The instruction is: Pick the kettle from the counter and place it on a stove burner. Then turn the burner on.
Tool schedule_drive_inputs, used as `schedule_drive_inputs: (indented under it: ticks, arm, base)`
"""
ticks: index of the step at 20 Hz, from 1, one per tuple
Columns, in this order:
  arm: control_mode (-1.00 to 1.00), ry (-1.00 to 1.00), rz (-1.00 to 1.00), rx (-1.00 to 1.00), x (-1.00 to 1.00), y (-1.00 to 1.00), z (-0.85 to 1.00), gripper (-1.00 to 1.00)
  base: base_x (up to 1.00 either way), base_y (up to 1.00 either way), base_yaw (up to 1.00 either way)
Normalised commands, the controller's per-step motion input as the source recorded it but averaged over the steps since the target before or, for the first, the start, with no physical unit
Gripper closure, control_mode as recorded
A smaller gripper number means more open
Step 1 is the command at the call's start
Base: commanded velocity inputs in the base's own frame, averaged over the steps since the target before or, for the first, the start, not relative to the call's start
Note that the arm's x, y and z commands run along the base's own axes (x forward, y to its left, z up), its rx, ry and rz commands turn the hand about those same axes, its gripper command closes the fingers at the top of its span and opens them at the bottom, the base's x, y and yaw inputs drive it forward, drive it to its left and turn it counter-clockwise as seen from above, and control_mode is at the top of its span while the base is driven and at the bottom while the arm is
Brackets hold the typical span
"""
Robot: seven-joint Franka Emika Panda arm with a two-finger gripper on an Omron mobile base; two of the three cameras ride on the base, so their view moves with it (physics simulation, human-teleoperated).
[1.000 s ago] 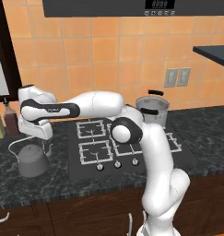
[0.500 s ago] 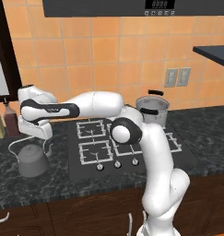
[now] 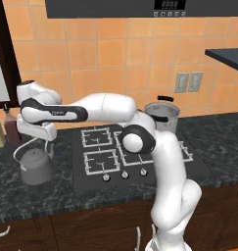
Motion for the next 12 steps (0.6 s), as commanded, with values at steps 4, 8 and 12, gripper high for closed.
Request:
schedule_drive_inputs:
  ticks: [4,8,12]
  arm:
    - [-1.00,-0.01,0.19,0.00,0.16,-0.46,0.82,1.00]
    - [-1.00,-0.03,0.14,0.00,0.38,-0.53,0.34,1.00]
    - [-1.00,-0.05,0.12,0.00,0.45,-0.47,0.03,1.00]
  base:
    - [0.00,0.00,0.00]
    - [0.00,0.00,0.00]
    - [0.00,0.00,0.00]
